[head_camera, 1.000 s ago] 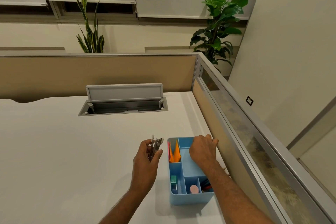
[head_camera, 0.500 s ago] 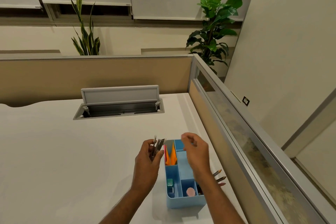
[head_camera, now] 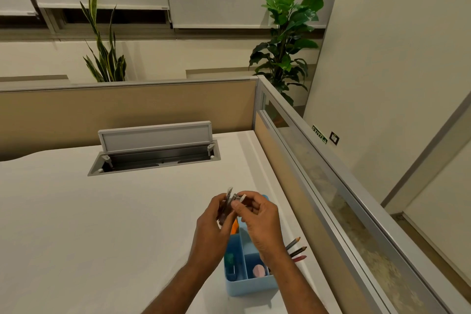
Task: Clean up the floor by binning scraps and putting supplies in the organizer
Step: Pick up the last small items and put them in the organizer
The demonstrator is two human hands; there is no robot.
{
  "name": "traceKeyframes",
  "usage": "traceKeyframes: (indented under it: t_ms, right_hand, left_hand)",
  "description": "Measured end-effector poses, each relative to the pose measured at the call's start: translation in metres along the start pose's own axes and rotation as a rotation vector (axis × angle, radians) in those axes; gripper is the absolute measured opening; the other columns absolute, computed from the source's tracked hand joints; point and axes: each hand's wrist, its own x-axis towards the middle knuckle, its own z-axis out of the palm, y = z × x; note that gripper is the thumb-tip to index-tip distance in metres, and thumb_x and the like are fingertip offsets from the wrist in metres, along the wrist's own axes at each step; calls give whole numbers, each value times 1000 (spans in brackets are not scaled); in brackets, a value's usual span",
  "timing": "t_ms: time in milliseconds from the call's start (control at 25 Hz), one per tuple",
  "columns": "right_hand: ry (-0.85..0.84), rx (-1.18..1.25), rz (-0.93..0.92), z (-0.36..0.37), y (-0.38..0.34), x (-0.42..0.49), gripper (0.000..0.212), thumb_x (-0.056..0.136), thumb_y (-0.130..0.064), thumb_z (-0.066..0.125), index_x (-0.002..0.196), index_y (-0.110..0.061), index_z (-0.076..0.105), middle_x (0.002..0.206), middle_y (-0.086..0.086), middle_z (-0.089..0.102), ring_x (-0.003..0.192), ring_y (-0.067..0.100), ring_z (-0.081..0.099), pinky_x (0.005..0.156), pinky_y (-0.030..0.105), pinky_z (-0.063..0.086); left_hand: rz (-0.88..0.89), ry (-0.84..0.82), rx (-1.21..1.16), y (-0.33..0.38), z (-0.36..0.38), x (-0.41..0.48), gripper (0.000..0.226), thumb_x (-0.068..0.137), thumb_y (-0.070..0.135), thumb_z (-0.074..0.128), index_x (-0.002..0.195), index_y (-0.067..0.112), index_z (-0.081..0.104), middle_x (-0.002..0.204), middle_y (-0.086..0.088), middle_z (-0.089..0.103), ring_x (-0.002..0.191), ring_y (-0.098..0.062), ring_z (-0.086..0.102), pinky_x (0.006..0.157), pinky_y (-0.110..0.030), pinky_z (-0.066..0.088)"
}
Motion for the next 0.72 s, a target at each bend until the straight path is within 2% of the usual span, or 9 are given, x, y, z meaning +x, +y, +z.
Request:
traceKeyframes:
  t_ms: [80, 160, 240, 320, 480, 560, 720]
  right_hand:
    - [70, -23, -42, -6, -1, 9, 14, 89, -18, 72, 100, -28, 72, 94, -8, 77, 93, 9, 73, 81, 23, 60]
    - [134, -101, -78, -13, -1, 19, 11, 91, -20, 70, 101, -24, 71, 94, -8, 76, 91, 10, 73, 79, 24, 61]
    - [154, -246, -122, -18, 0, 28, 12, 92, -20, 69, 104, -20, 70, 94, -7, 74, 86, 8, 70, 80, 25, 62]
    - [115, -357, -149, -19, 4, 37, 15, 93, -19, 67, 108, -16, 70, 97, -4, 73, 84, 7, 68, 82, 23, 60]
    - [22, -502, -139, -19, 18, 44, 20, 95, -18, 65, 114, -14, 68, 105, 4, 74, 88, 8, 65, 75, 7, 49]
    - [-7, -565, -131, -20, 24, 44, 21, 96, -18, 63, 115, -14, 68, 108, 6, 73, 89, 8, 64, 78, 9, 48]
    - [-51, -670, -96, -18, 34, 44, 26, 97, -17, 62, 123, -14, 66, 117, 7, 71, 103, 18, 67, 91, 23, 53]
  left_hand:
    - [-13, 14, 61, -1, -2, 3, 47, 93, 31, 66, 137, 33, 50, 131, 20, 60, 116, 3, 58, 102, -25, 46]
    - [-54, 57, 124, -6, -6, 6, 56, 93, 34, 65, 145, 29, 44, 142, 15, 52, 127, -4, 49, 104, -31, 45]
    - [-80, 97, 179, -12, -12, 6, 54, 95, 36, 60, 146, 29, 43, 151, 9, 48, 135, -15, 48, 108, -40, 44]
    - [-85, 110, 223, -16, -17, 4, 52, 97, 36, 56, 147, 30, 41, 156, 5, 43, 141, -20, 44, 113, -43, 39]
    - [-55, 102, 316, -19, -24, 4, 53, 100, 37, 46, 151, 31, 32, 164, 5, 25, 151, -18, 27, 122, -41, 23]
    - [-33, 106, 345, -19, -27, 5, 55, 101, 37, 44, 153, 29, 28, 166, 5, 19, 154, -17, 18, 123, -39, 15]
    - [-5, 100, 385, -21, -29, 4, 56, 101, 37, 41, 152, 33, 19, 167, 6, 10, 155, -15, 9, 120, -31, 3]
